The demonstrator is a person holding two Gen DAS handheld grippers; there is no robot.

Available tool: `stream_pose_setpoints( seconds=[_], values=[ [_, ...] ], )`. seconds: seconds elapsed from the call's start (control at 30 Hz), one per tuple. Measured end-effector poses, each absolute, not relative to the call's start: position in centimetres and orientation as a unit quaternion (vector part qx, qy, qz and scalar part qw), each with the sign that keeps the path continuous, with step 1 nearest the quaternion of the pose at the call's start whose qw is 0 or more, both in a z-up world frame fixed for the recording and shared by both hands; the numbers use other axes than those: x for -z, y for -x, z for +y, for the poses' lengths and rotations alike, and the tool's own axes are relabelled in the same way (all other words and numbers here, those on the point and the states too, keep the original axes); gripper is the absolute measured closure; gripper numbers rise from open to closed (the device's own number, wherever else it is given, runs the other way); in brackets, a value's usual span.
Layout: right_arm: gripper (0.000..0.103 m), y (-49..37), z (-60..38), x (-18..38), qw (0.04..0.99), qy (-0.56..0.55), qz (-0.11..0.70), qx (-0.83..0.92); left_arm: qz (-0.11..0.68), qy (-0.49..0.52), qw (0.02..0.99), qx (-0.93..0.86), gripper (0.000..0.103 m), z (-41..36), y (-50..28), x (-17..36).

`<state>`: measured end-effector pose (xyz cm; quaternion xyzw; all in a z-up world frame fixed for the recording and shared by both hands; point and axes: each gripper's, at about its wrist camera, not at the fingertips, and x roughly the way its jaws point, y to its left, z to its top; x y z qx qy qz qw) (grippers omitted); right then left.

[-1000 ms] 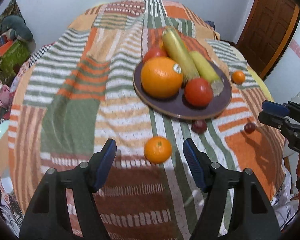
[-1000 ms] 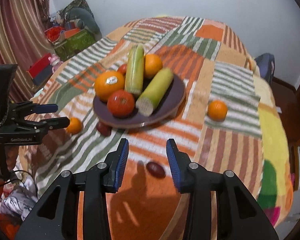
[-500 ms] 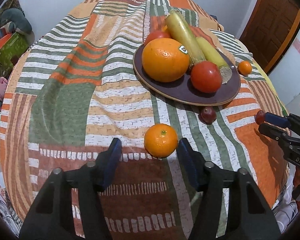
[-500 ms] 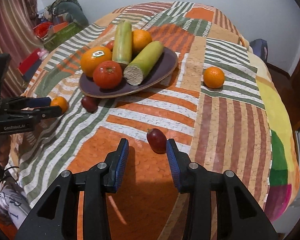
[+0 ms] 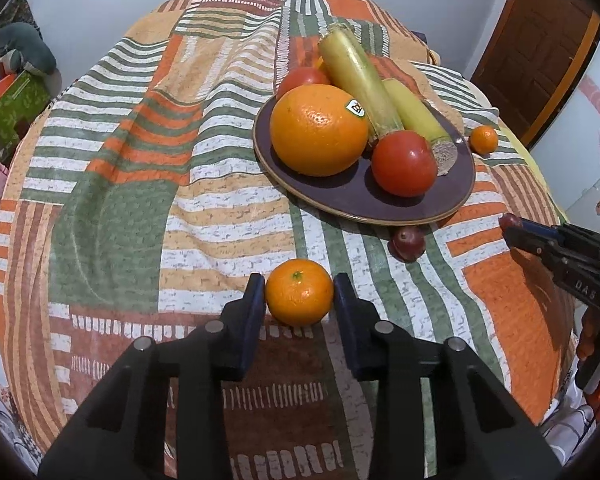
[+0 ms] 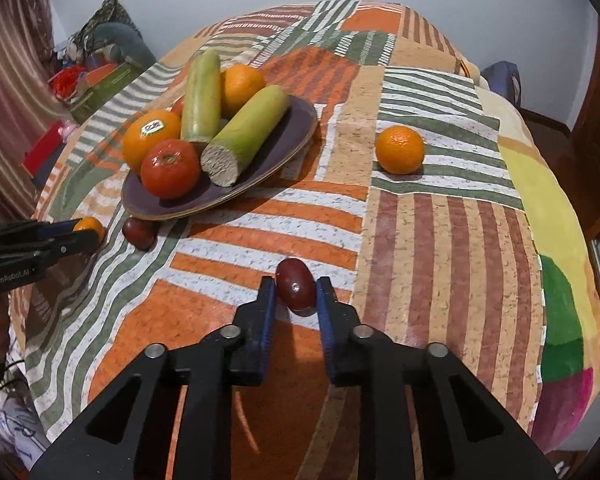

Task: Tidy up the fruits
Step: 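Move the right tool to a dark red date while the left tool grasps a small mandarin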

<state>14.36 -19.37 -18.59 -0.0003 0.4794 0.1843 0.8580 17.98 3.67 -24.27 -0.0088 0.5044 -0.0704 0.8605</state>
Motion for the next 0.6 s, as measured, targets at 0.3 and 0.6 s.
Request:
stream_pose_setpoints(
  seconds=[0.3,0.6],
  values=[
    [0.085,-14.6,-19.4,17.1,0.864,-0.006,0.464,-0.195,0.487,0.009,0.871,0.065,0.068,4.3,-18.1,22.6],
    [0.085,-15.0,-17.4,14.2,0.877,0.011,0.424,-0.226,0.457,0.005,0.886,0.082,0.068,2.9,-19.3,20.2]
  ],
)
